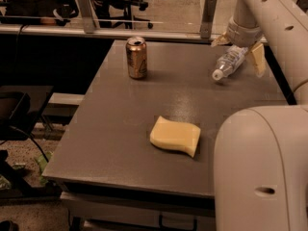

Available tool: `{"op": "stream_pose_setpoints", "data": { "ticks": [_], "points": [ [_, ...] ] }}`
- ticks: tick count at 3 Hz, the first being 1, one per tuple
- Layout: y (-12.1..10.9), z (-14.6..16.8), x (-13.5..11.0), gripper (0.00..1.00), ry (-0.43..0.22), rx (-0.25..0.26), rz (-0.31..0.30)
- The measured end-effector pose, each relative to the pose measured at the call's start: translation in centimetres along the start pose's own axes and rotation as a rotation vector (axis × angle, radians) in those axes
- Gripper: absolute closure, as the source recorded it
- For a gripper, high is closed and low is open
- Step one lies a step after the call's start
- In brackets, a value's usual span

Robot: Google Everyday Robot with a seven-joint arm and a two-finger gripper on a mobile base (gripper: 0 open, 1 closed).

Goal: Pick blue plastic bottle

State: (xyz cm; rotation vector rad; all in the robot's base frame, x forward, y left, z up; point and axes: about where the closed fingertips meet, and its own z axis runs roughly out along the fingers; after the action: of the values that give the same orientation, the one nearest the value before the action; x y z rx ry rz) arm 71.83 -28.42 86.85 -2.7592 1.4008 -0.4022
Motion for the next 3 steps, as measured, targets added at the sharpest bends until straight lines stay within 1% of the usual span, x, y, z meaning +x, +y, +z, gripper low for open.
{"op": "stream_pose_setpoints", "data": {
  "ticks": [1, 2, 3],
  "points": [
    [-0.31, 1.31, 0.31, 0.04, 0.007, -0.044, -0.049],
    [-0.47, 1.85, 0.45, 0.26, 0.006, -0.058, -0.071],
    [-0.44, 1.96, 0.47, 0.49, -0.010, -0.046, -0.072]
  ]
}}
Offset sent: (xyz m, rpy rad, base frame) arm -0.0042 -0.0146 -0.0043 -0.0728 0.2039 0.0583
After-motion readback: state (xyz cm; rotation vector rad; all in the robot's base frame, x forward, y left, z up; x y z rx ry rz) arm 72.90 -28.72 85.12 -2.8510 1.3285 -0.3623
